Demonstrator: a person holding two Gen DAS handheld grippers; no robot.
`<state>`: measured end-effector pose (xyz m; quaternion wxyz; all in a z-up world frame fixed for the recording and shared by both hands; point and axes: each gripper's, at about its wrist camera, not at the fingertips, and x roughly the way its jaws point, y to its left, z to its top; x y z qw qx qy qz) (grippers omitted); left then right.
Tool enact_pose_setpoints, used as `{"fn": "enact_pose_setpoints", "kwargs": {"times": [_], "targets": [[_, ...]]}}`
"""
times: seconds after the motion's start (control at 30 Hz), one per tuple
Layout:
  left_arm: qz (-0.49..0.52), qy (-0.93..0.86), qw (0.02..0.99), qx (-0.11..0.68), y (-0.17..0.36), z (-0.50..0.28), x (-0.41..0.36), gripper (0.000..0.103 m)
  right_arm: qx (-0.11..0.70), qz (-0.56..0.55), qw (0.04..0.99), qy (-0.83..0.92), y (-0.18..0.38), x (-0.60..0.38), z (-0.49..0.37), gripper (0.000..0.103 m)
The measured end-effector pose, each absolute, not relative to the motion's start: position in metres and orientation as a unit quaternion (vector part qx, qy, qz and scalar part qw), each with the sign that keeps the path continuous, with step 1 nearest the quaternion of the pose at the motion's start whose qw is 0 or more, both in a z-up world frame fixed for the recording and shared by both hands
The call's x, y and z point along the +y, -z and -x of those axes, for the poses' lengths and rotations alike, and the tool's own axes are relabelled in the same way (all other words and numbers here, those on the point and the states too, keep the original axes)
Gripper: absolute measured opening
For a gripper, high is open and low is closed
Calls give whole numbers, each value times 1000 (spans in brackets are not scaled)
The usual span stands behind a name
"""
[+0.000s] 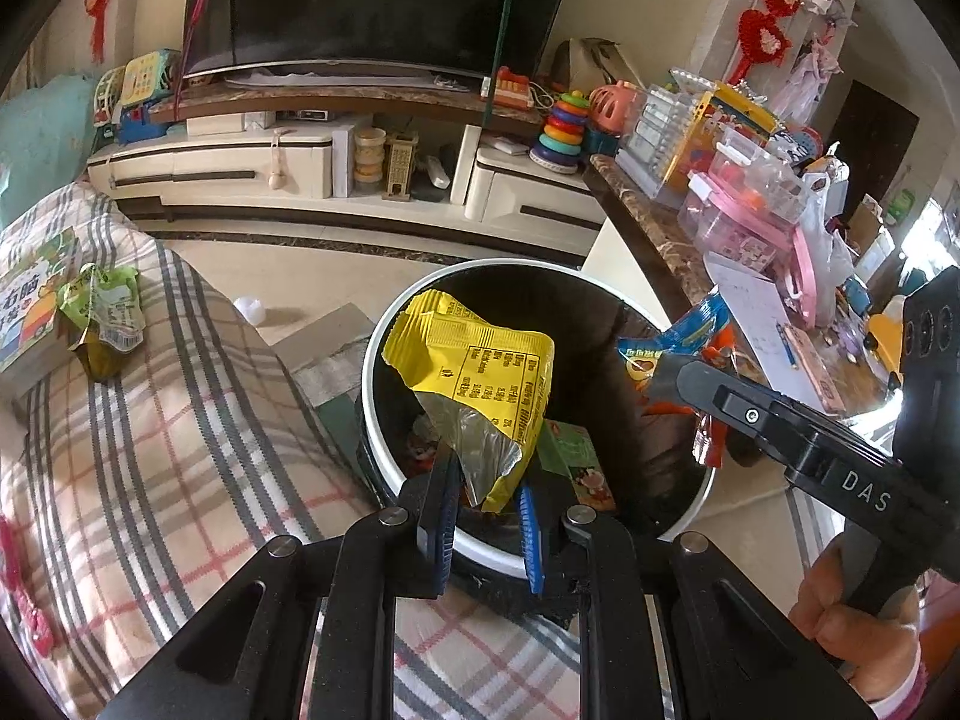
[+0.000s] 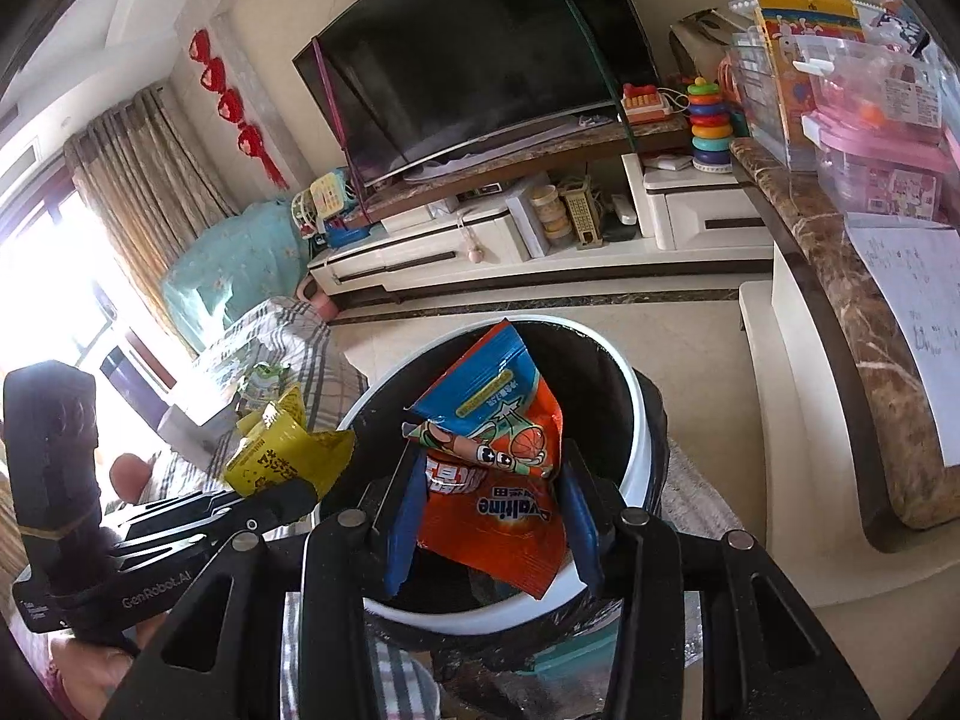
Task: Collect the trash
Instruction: 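Open both tools to drop the yellow wrapper and orange bag into the bin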
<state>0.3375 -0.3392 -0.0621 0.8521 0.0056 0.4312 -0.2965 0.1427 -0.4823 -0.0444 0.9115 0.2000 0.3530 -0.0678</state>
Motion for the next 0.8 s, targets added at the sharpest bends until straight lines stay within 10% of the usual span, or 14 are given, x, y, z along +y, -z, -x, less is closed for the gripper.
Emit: {"fn": "enact_pose_setpoints", "kwargs": {"times": [0.43,0.73,0.8], "targets": [[-10,299,846,441,69,-350,-351,17,362,-200,908,64,51,-487,-155,45],[2,290,848,443,70,-353,-344,54,369,-205,904,64,51,-493,-160,52],[8,289,849,443,69,-350,-339,54,367,-209,904,63,51,-494,-160,70]]}}
